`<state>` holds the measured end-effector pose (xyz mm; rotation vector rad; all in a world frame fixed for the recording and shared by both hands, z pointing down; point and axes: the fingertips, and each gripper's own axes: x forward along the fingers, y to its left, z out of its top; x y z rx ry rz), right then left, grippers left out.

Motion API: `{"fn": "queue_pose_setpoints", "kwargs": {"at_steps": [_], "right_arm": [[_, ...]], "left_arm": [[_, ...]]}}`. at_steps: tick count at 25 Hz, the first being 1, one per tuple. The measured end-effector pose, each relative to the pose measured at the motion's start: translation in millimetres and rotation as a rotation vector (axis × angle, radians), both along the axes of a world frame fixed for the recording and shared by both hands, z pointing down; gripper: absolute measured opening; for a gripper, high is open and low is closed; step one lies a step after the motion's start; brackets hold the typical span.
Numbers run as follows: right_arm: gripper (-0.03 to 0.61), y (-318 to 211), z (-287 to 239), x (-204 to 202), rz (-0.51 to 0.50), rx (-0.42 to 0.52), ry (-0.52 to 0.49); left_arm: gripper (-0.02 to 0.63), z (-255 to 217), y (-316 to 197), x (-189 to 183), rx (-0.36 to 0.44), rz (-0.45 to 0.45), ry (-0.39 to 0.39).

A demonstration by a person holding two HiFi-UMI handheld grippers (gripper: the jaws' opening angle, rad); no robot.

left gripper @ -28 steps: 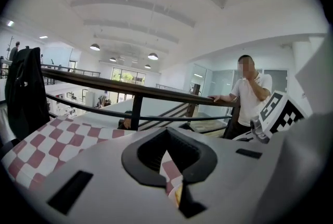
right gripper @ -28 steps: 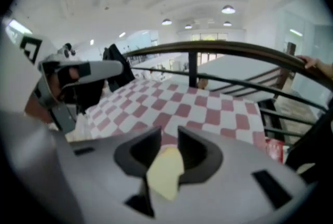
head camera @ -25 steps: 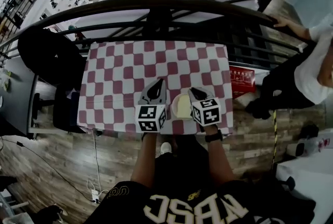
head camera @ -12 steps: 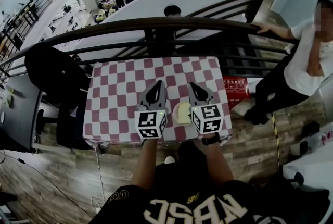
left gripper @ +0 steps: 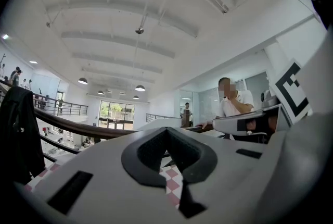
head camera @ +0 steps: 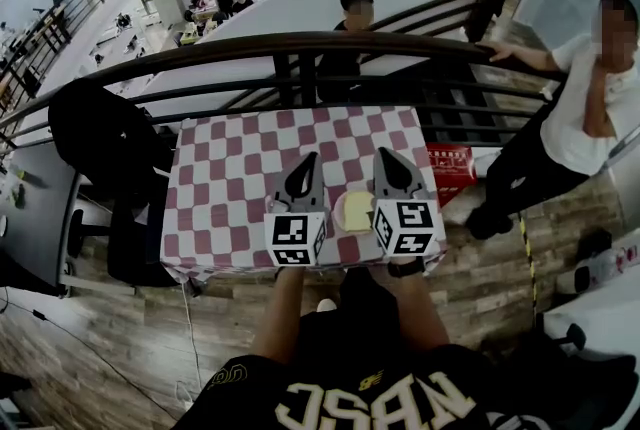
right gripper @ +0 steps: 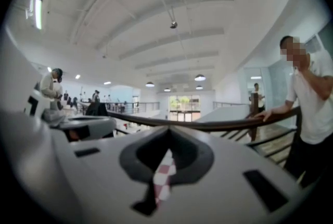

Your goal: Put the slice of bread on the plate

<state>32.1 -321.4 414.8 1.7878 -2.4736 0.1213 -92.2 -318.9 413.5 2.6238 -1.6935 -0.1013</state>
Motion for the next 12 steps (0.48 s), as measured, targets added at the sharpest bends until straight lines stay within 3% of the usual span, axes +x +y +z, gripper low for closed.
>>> {"fn": "queue_pose_setpoints", "kwargs": {"at_steps": [12], "right_arm": [[0.014, 19, 16, -2, -0.002, -0.045, -0.006]], "left_arm": [[0.018, 13, 17, -4, -0.038, 0.001, -0.007]]}}
